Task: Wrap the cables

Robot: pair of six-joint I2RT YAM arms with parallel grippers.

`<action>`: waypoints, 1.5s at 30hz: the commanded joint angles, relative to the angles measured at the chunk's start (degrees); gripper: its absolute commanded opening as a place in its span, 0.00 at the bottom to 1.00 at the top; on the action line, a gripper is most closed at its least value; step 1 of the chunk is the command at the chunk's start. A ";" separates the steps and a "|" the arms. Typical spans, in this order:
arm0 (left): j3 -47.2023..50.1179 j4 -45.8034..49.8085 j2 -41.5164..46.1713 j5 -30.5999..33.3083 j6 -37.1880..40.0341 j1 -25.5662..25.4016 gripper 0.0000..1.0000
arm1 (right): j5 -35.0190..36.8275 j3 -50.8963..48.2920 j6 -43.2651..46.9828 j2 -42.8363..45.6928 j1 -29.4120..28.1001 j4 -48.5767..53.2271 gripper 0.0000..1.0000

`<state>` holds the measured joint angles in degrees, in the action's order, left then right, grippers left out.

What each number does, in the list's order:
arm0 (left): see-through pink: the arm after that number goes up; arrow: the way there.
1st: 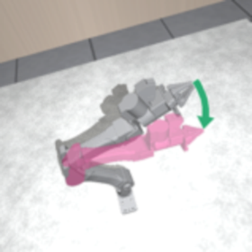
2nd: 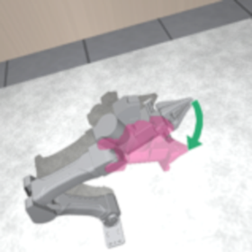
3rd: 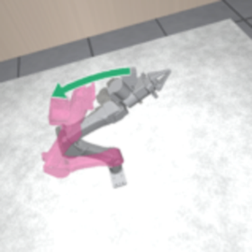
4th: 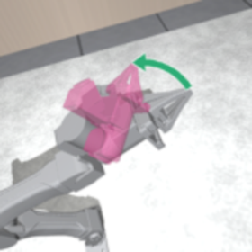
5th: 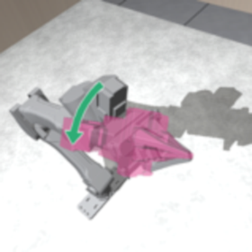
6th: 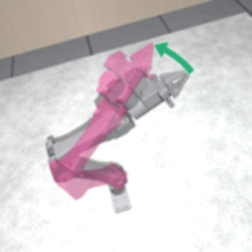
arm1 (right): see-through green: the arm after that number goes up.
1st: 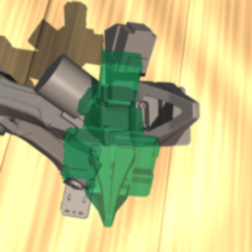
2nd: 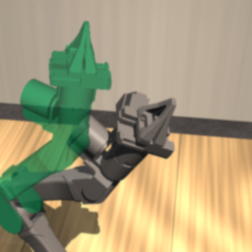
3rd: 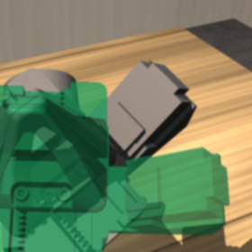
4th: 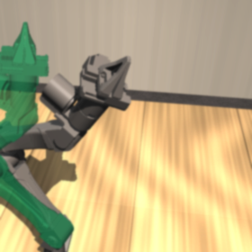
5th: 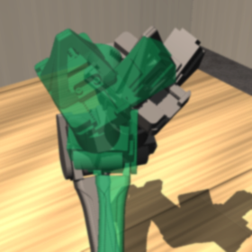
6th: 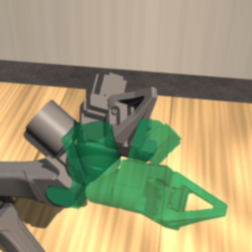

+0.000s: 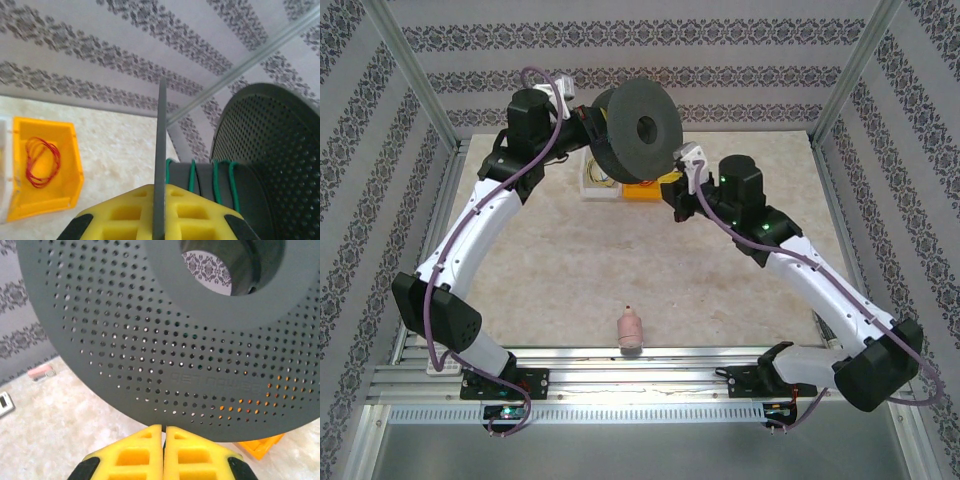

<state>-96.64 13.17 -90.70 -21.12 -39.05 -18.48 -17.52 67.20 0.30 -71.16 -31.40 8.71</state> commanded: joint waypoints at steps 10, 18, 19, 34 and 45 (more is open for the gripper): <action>-2.81 -10.26 -5.21 10.73 -4.80 -4.46 0.00 | 5.26 7.71 6.54 -9.67 -11.04 5.09 0.00; 9.41 -27.00 -2.13 8.12 -19.52 -1.77 0.00 | 15.77 -4.63 3.06 -6.50 -10.60 -9.59 0.00; 10.21 -27.77 -1.91 8.09 -20.36 -1.65 0.00 | 16.19 -5.66 2.82 -6.32 -10.47 -11.07 0.00; 19.21 -47.00 -1.24 8.50 -32.69 -0.82 0.00 | 19.01 -14.62 -2.97 -6.76 -10.15 -30.29 0.00; 21.05 -54.08 -2.19 7.74 -38.84 -0.53 0.00 | 11.56 -22.61 -3.17 -7.11 -9.13 -48.38 0.00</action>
<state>-74.61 -25.61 -95.00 -15.35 -70.15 -19.38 4.40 46.72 -2.85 -77.65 -38.85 -34.94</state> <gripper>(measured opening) 0.089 0.050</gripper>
